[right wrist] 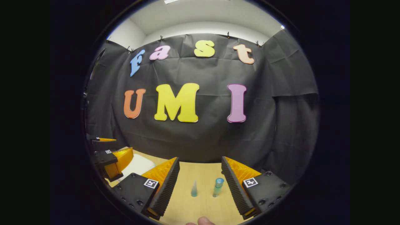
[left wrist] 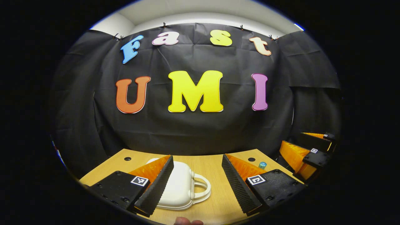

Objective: First open the suitcase, pack the skin care products into it, and then close the suitcase.

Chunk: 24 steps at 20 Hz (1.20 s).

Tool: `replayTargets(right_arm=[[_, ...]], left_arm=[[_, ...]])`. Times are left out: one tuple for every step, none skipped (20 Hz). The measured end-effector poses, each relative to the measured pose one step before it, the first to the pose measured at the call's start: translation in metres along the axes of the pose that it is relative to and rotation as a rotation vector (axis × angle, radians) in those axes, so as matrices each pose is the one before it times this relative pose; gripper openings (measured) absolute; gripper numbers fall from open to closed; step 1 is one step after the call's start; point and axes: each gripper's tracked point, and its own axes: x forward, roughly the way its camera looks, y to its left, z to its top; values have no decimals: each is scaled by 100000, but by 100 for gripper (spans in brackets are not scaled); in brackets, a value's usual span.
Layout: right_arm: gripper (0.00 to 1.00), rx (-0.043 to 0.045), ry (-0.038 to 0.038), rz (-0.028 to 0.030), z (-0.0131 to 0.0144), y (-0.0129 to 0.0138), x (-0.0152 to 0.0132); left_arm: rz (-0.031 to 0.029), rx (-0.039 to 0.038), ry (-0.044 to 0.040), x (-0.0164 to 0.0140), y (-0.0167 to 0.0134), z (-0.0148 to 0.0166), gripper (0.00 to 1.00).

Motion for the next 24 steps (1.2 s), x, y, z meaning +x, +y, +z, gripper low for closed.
replayTargets(right_arm=[[80, -769, 296, -834, -296, -769, -53], [80, -1200, 218, -546, -162, -667, -44], [80, -2149, 117, -1141, -221, -917, 31], [80, -1268, -72, -1375, -101, -1032, -48], [80, -109, 322, -1846, -175, -1129, -90], [80, 790, 908, -1164, -191, -838, -50], [80, 192, 1242, -1137, -640, -707, -71], [80, -538, 1394, -908, -515, -585, 55], [80, -529, 1146, -825, -471, -466, 17], [80, 186, 570, -500, -133, -449, -4], [80, 409, 349, -728, -189, -521, -99], [80, 639, 375, -770, -136, -484, 4], [78, 425, 580, -626, -356, -345, 40], [80, 178, 716, -519, -283, -404, 37], [80, 122, 726, -535, -354, -373, 14], [80, 406, 617, -726, -215, -451, -26], [80, 497, 631, -886, -277, -496, 35], [80, 471, 726, -971, -175, -540, 148], [80, 397, 306, -1113, -188, -518, 143], [80, 627, 179, -1487, -35, -623, 190], [80, 972, 161, -1251, -111, -585, 73], [80, 779, 441, -1322, -88, -516, 116], [80, 542, 446, -962, -342, -396, 36], [80, 379, 377, -745, -99, -307, 92]], left_arm=[[-553, 1334, 1326, 326, -255, -693, 98], [-111, 1191, 2187, 198, -97, -970, 98], [164, 486, 2020, 87, -34, -913, 99], [-107, -287, 1502, 104, -155, -708, 99], [201, 181, 1109, 220, -228, -626, 99], [-117, 821, 974, 385, -147, -572, 99], [-1763, 1156, 1154, 460, -600, -665, 99], [-2989, 2177, 1487, 718, -775, -823, 99], [-900, 4590, 1730, 717, -472, -908, 99], [-1009, 5937, 2331, 462, -351, -731, 99], [-1641, 5768, 2066, 516, -556, -1026, 99], [-1036, 6242, 3207, 1056, -399, -1163, 99], [-778, 6501, 2644, 471, -141, -952, 99], [-307, 6000, 2255, 595, -161, -882, 99], [-189, 6097, 3705, 822, -329, -1018, 99], [10, 5772, 3081, 762, -86, -1080, 98], [-621, 4654, 1772, 903, -251, -621, 98], [463, 5052, 3475, 750, 103, -846, 98], [-624, 3580, 2658, 852, -235, -611, 97], [-50, 2481, 2394, 534, -175, -692, 97], [-106, 1719, 2375, 299, -110, -517, 96], [703, 1362, 1268, 139, 252, -269, 96], [333, 1220, 1502, 714, -32, -348, 96], [-295, 2973, 15, 369, -217, 86, 96]])
